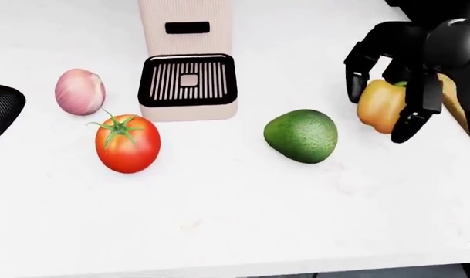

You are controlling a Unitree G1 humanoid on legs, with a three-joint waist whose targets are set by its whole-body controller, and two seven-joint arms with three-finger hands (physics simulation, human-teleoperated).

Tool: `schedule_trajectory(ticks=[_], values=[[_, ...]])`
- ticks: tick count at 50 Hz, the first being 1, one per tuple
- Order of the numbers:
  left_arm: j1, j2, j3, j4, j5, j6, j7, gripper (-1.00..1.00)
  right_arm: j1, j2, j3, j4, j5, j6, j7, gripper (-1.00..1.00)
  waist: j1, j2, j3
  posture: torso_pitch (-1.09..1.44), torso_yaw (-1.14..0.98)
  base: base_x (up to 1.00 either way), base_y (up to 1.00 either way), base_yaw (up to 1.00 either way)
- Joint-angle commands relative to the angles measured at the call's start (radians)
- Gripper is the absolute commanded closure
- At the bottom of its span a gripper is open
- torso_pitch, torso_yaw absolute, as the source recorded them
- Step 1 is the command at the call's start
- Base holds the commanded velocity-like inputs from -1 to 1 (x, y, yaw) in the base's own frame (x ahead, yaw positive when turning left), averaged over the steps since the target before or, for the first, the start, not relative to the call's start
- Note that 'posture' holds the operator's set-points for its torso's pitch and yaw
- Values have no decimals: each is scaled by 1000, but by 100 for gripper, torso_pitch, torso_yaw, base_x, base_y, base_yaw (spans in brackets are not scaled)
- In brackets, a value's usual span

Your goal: Place the avocado, onion, tomato and bell pepper on the cutting board.

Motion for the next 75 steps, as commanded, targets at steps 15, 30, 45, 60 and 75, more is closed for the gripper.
schedule_trajectory(ticks=[15,30,45,60,75], values=[[-132,105,33,98,-52,-1,-107,-100,-107,-103,-58,-219,64,-55,20,100,-7,1,-15,0,0,0,0,0],[-255,349,184,433,-204,23,18,-100,-75,-121,-65,-270,83,-41,62,100,-16,22,-12,0,0,0,0,0],[-389,523,209,715,-118,51,31,-100,-47,-124,-68,-294,89,-24,92,100,-22,30,-11,0,0,0,0,0],[-522,650,176,1271,6,80,195,-100,-25,-120,-68,-294,92,-21,99,100,-26,41,-18,0,0,0,0,0],[-821,650,85,2008,-55,-46,392,-100,4,-121,-74,-308,105,-17,110,100,-27,37,-35,0,0,0,0,0]])
